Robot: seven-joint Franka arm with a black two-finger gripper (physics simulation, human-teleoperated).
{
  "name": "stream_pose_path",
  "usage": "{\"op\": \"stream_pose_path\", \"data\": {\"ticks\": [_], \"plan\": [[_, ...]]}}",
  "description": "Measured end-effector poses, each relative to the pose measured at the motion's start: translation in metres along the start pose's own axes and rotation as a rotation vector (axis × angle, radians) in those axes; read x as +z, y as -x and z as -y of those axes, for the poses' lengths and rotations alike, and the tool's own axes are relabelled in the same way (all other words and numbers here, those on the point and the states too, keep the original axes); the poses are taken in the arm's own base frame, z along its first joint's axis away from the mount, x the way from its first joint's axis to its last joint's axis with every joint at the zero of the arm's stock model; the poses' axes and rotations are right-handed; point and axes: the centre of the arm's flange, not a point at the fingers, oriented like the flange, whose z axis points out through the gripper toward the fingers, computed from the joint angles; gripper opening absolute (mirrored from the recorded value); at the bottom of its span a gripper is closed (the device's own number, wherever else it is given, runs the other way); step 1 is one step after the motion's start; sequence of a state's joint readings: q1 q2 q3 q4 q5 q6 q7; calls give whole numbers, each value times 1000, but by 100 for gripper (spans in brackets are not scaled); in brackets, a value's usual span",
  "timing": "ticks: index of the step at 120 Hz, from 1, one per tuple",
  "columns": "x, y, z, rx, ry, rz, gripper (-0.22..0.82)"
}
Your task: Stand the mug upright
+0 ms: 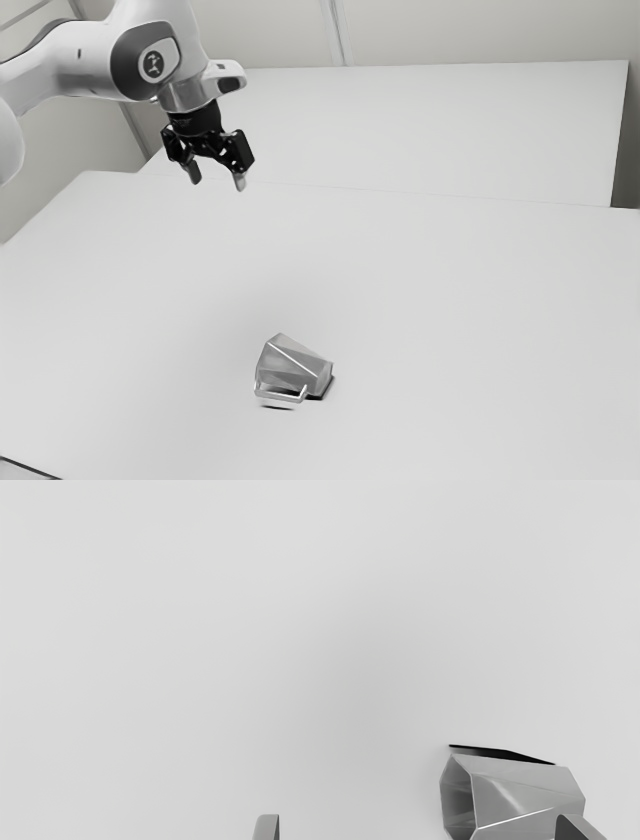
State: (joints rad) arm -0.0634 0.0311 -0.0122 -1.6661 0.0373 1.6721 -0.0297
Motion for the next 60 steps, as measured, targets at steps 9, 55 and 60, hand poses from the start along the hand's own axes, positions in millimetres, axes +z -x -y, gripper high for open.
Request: {"op": "stream_pose_path", "data": {"ticks": [9,55,60], "plan": [[-1,0,-1,2,0,-1,60],[20,34,-7,3,38,52,60],[25,39,-2,-8,49,61,60]]}}
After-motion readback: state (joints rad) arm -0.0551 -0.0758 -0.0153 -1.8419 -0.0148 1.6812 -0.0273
